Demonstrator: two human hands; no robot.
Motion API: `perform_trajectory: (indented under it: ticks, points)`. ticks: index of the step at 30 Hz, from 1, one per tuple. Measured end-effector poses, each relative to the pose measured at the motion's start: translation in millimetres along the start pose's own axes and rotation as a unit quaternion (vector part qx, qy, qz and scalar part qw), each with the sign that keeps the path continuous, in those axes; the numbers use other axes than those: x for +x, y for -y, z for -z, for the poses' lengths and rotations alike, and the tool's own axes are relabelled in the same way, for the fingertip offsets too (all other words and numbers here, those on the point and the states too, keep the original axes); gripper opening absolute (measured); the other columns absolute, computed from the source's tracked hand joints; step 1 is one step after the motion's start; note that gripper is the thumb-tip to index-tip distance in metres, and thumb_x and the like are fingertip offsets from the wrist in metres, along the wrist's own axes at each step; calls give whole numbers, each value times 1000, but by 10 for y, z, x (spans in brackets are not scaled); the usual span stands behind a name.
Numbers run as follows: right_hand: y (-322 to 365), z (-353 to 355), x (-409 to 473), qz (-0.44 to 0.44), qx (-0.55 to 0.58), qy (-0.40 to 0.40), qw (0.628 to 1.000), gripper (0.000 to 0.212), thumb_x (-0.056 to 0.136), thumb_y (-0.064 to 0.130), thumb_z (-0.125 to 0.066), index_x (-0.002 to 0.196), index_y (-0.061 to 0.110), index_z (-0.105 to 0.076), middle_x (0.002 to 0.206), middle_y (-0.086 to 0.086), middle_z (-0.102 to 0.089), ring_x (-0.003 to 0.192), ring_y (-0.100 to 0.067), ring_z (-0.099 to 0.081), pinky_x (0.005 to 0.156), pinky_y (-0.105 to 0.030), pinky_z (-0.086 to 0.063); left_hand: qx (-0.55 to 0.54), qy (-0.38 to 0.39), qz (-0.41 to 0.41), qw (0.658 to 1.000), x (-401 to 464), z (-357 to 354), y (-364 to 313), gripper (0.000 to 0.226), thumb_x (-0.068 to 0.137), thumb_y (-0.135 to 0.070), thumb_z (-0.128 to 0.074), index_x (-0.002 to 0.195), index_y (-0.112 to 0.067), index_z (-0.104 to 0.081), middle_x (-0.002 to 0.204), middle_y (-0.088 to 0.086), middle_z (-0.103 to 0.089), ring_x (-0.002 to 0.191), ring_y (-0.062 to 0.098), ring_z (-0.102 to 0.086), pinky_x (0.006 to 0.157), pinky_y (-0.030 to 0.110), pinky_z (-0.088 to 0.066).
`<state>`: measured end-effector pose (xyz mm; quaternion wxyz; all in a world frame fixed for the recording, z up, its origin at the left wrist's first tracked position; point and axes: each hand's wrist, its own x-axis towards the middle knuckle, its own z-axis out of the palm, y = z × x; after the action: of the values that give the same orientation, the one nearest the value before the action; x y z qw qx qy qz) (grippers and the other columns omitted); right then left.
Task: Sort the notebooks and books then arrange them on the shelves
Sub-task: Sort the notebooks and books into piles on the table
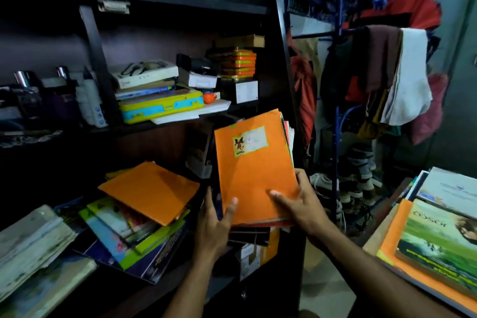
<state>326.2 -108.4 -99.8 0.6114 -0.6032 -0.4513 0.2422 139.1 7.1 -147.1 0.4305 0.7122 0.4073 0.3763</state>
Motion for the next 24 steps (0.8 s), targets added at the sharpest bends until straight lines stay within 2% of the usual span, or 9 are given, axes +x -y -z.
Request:
perform_trajectory:
  ticks: [2,5,8,11,15,18,19,21,24]
  points:
    - [27,-26,-1,49,-4,-2,999,55,85,31,-79,126,31,-42,127,4,-62,110,-15,-67,84,-43,-62,-25,25,-9,999,24,11,-57,109,74,-90,-49,160,-41,-2,156,-12,-33,142,19,-36,107,41,-36]
    - [34,-31,-2,94,-48,4,994,52,86,35,-78,124,35,-42,122,4,-62,110,-18,-66,79,-48,-62,-120,37,-24,992,30,14,-101,106,78,-75,-64,158,-45,-2,154,-21,-25,138,6,-31,107,35,-32]
    - [11,-90,-26,119,-85,20,989,48,90,32,-74,125,29,-41,116,5,-65,107,-18,-67,82,-54,-59,-155,-5,-36,987,91,78,-61,111,63,-82,-68,153,-56,-8,161,-22,-17,144,11,-31,114,46,-35]
    - [14,-169,-11,132,-98,45,985,46,94,26,-71,127,27,-39,116,11,-65,108,-12,-65,88,-50,-56,-150,-8,-26,988,219,107,-17,121,56,-85,-71,155,-49,-13,163,-11,-25,148,17,-31,116,54,-34]
    - [-6,-196,63,125,-99,71,985,50,94,28,-70,134,32,-41,125,16,-64,119,-7,-61,96,-33,-54,-183,-1,-38,982,289,82,-32,111,60,-70,-72,154,-44,-19,154,-9,-41,133,10,-49,100,27,-48]
    - [-93,-184,128,109,-69,66,989,52,93,27,-71,136,31,-43,128,13,-63,121,-7,-59,98,-31,-52,-186,-18,-41,981,343,64,9,115,61,-83,-68,156,-44,-17,159,-8,-36,142,17,-41,114,49,-38]
    - [-119,-190,137,106,-59,63,991,53,92,26,-71,137,31,-43,129,13,-63,123,-6,-59,100,-30,-51,-188,-14,-49,981,344,64,15,116,61,-84,-67,156,-43,-17,157,-6,-39,141,17,-43,114,51,-38]
    - [-156,-212,160,109,-42,55,992,54,93,21,-69,139,30,-43,132,13,-62,125,-7,-57,102,-30,-50,-189,-6,-38,981,344,41,10,113,63,-79,-67,156,-38,-18,150,-4,-48,133,16,-51,110,47,-42]
    - [-187,-253,233,102,-15,48,993,57,94,19,-69,142,35,-42,134,12,-61,126,-10,-58,101,-33,-52,-190,9,-37,981,335,20,-16,110,65,-74,-64,156,-42,-11,152,-7,-44,131,8,-50,102,30,-43]
